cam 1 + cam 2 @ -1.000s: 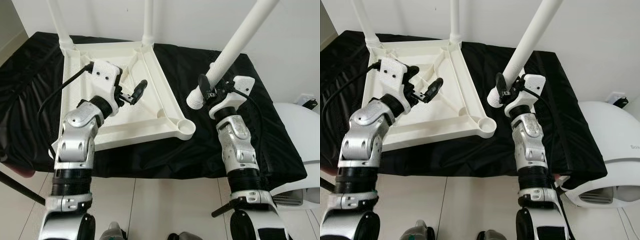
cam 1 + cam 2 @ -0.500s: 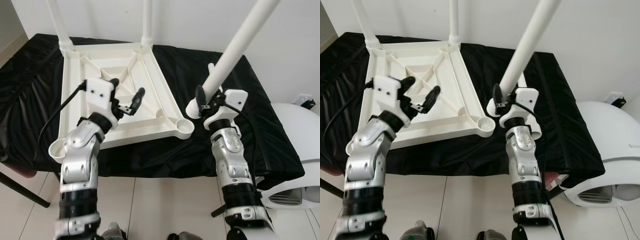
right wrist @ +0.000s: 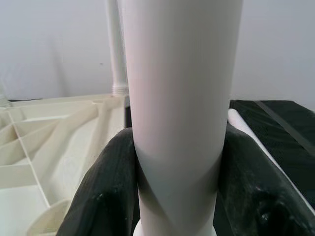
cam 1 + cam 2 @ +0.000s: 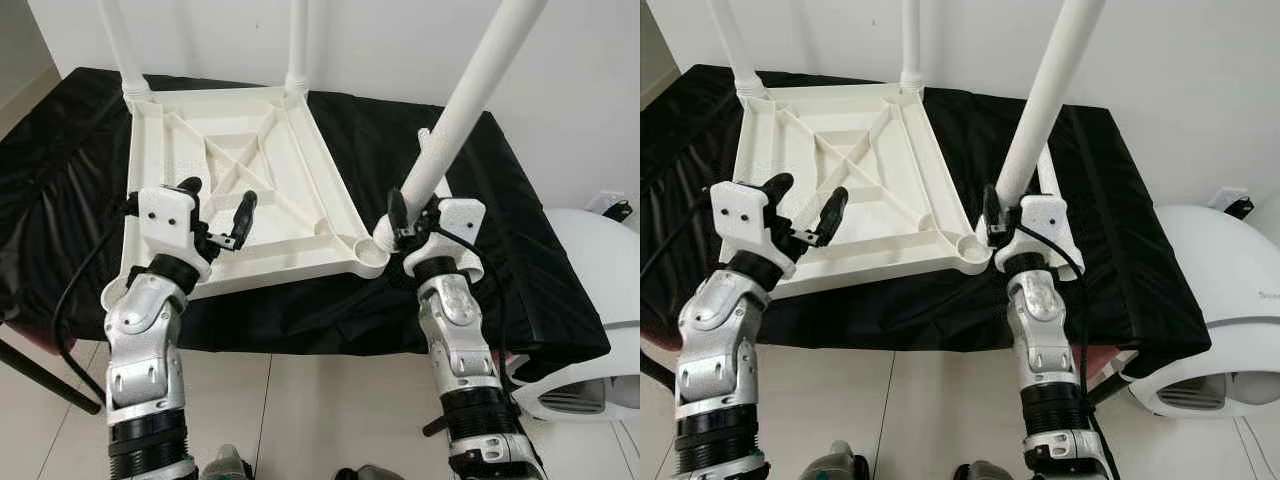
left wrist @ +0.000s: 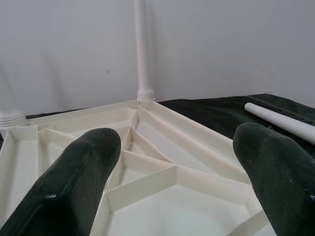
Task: Building children table
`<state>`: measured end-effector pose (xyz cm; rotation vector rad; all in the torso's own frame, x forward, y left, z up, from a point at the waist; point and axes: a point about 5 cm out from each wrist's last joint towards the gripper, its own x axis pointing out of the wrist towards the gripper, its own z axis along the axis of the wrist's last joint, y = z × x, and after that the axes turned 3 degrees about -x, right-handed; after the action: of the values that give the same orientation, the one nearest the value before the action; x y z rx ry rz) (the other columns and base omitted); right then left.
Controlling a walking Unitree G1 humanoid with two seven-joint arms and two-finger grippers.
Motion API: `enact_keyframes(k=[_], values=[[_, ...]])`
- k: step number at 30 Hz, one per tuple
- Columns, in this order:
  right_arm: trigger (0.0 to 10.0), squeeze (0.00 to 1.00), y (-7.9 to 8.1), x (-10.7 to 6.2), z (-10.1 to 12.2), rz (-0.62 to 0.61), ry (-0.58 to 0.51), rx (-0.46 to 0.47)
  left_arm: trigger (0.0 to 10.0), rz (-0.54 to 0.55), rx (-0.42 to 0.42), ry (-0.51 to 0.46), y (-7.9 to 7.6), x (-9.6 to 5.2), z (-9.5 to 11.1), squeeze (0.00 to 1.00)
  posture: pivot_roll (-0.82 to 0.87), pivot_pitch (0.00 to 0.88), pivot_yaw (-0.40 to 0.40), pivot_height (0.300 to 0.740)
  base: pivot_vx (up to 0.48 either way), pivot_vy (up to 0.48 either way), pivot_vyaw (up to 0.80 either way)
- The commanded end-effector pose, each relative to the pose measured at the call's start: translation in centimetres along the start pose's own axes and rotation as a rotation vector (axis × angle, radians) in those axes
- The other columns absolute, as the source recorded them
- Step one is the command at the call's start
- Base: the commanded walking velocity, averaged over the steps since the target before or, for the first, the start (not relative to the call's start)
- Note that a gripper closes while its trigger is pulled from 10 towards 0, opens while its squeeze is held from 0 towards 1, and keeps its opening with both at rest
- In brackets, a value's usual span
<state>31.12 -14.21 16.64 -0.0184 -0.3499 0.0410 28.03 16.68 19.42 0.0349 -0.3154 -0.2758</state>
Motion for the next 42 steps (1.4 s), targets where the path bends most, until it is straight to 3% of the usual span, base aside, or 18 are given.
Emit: enact_keyframes(k=[1,17,30,42], values=[[10.0,0.0,-0.6,-0.5,0.2,-0.031,-0.018,-0.026,10.0,0.369,-0.034,0.019,0.9,-1.3,-1.2,0.0,0.04,0.0,-0.028,0.74,0.0,0.0,0.0],[10.0,0.0,1.0,-2.5,-2.3,-0.01,0.063,-0.005,10.0,0.375,-0.049,0.098,0.3,-3.2,-4.0,0.0,0.04,0.0,-0.016,0.74,0.0,0.0,0.0],[10.0,0.0,1.5,-2.9,-3.7,0.007,0.122,-0.004,10.0,0.38,-0.06,0.117,0.3,-3.2,-4.8,0.0,0.06,0.0,-0.034,0.74,0.0,0.0,0.0],[10.0,0.0,2.1,-2.6,-3.6,0.024,0.112,0.003,10.0,0.384,-0.06,0.195,1.7,-2.9,-6.9,0.0,0.06,0.0,-0.029,0.74,0.0,0.0,0.0]])
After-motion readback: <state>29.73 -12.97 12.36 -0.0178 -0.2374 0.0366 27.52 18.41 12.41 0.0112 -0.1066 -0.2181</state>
